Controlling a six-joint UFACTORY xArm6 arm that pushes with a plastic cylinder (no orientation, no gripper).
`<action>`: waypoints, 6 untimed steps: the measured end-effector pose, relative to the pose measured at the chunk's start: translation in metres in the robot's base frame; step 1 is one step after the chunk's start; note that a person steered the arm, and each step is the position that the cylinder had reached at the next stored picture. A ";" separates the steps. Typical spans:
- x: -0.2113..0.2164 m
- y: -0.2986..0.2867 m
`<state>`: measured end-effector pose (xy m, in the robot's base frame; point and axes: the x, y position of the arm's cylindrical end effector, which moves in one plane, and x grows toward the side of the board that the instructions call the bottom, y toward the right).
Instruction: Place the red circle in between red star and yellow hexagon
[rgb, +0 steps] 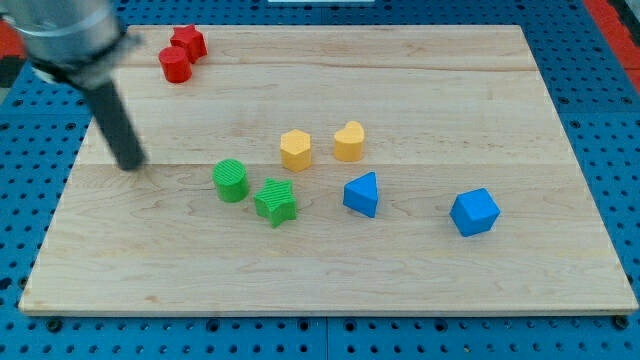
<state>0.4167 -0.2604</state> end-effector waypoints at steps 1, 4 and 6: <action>-0.074 -0.044; -0.162 0.057; -0.121 0.138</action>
